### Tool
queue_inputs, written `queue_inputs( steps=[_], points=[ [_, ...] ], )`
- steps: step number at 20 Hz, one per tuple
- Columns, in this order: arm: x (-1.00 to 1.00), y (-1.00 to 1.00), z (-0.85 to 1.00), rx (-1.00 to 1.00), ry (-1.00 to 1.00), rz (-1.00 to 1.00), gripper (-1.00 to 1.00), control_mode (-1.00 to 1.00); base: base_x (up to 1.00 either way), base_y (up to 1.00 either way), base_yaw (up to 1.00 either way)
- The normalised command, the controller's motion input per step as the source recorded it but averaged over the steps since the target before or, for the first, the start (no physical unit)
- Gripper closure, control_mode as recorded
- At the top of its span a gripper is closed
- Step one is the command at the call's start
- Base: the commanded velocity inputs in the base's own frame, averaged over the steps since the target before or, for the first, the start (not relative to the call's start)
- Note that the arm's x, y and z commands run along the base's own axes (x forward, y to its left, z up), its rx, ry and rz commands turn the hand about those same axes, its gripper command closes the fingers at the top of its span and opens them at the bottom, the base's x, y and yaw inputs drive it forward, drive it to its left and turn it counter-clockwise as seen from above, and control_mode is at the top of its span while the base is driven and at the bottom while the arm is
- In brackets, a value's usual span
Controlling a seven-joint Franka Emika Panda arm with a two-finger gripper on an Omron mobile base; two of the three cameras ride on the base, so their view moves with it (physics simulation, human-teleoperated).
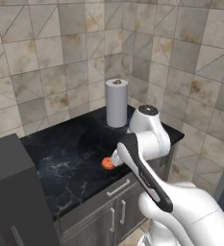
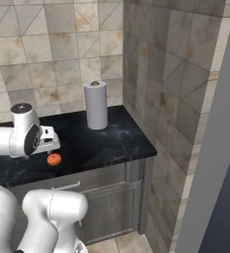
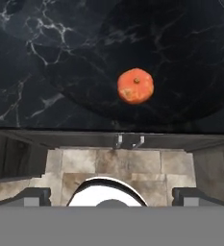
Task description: Place the beers on the top shelf of the fridge to keep them out of children's reach, and place the squash on lower shelves for easy access.
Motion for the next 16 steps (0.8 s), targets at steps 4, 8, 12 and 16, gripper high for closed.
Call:
queue_inputs(
  steps=[4, 8, 12, 16],
  points=[
    [0.33, 0.17, -0.24, 0.0, 0.0, 0.0, -1.0, -1.0, 0.0, 0.0, 0.0],
    [0.29, 0.06, -0.24, 0.0, 0.0, 0.0, -1.0, -1.0, 0.0, 0.0, 0.0],
    [0.21, 0.0, -0.28, 0.0, 0.0, 0.0, -1.0, -1.0, 0.0, 0.0, 0.0],
    [0.16, 0.0, -0.33, 0.0, 0.0, 0.0, -1.0, -1.0, 0.0, 0.0, 0.0]
  ],
)
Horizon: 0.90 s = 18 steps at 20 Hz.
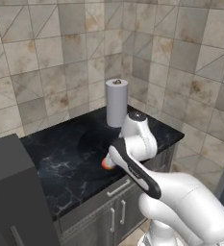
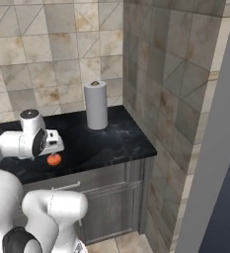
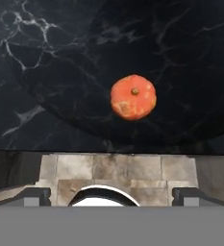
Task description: Place the beers on the top shelf of the fridge to keep them out of children's reach, and place the squash on lower shelves for easy access.
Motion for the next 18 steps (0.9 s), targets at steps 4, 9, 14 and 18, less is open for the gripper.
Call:
queue_inputs(
  steps=[4, 9, 14, 18],
  points=[
    [0.15, 0.0, -0.32, 0.0, 0.0, 0.0, -1.0, -1.0, 0.0, 0.0, 0.0],
    [0.16, 0.0, -0.3, 0.0, 0.0, 0.0, -1.0, -1.0, 0.0, 0.0, 0.0],
    [0.21, 0.03, -0.25, 0.0, 0.0, 0.0, -1.0, -1.0, 0.0, 0.0, 0.0],
    [0.23, 0.06, -0.21, 0.0, 0.0, 0.0, -1.0, -1.0, 0.0, 0.0, 0.0]
  ],
)
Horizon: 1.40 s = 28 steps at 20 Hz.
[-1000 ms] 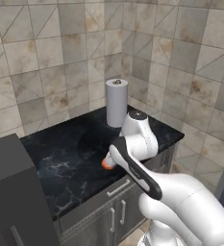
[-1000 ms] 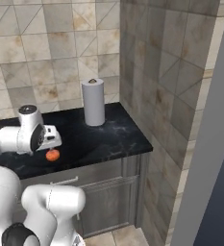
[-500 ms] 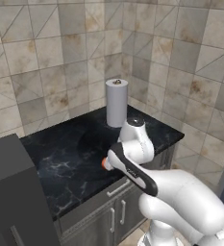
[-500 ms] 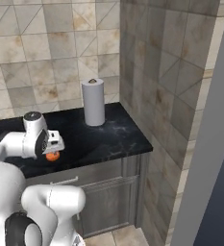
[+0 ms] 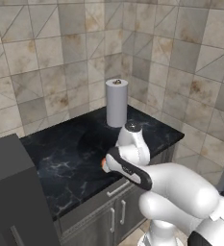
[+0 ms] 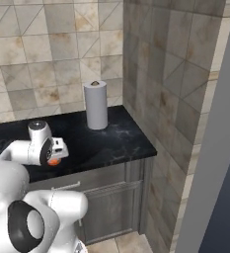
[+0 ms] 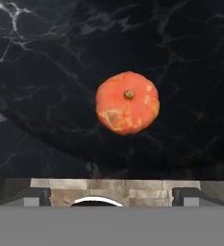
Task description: Place the beers on the top shelf of the fridge to keep them out of children's reach, and place the squash on lower shelves for easy access.
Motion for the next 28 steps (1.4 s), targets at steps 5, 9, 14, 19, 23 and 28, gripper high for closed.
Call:
queue_inputs(
  steps=[5, 9, 14, 19, 23, 28],
  points=[
    [0.25, 0.07, -0.14, 0.0, 0.0, 0.0, -1.0, -1.0, 0.0, 0.0, 0.0],
    [0.26, 0.07, -0.09, 0.0, 0.0, 0.0, -1.0, -1.0, 0.0, 0.0, 0.0],
    [0.26, 0.07, -0.08, 0.0, 0.0, 0.0, -1.0, -1.0, 0.0, 0.0, 0.0],
    [0.2, 0.09, -0.15, 0.0, 0.0, 0.0, -1.0, -1.0, 0.0, 0.0, 0.0],
    [0.18, 0.09, -0.17, 0.0, 0.0, 0.0, -1.0, -1.0, 0.0, 0.0, 0.0],
    [0.16, 0.05, -0.16, 0.0, 0.0, 0.0, -1.0, -1.0, 0.0, 0.0, 0.0]
  ],
)
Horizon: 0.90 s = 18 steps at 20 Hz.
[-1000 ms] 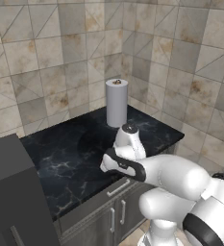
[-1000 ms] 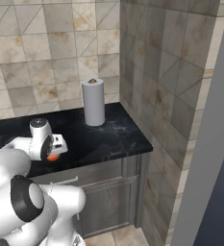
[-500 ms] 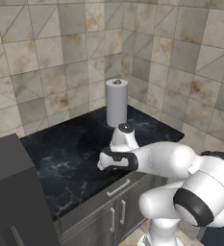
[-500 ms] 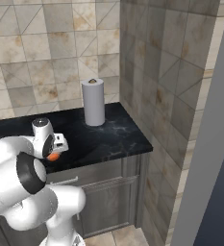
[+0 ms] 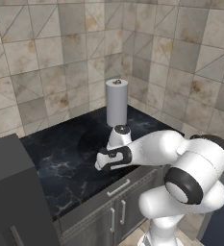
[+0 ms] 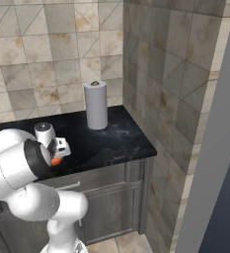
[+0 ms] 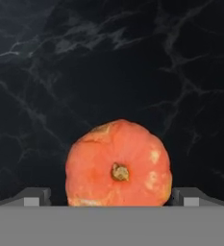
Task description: Place the beers on the top shelf of the fridge to keep them out of children's reach, and place the squash on lower shelves for easy access.
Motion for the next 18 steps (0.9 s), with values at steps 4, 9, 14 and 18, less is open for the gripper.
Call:
queue_inputs(
  steps=[4, 9, 14, 18],
  points=[
    [0.12, 0.01, -0.14, 0.0, 0.0, 0.0, -1.0, -1.0, 0.0, 0.0, 0.0],
    [0.02, 0.0, -0.17, 0.0, 0.0, 0.0, -1.0, -1.0, 0.0, 0.0, 0.0],
    [0.0, 0.0, -0.2, 0.0, 0.0, -0.01, -1.0, -1.0, 0.0, 0.0, 0.0],
    [0.0, 0.0, -0.19, 0.0, 0.0, -0.01, -1.0, -1.0, 0.0, 0.0, 0.0]
  ],
)
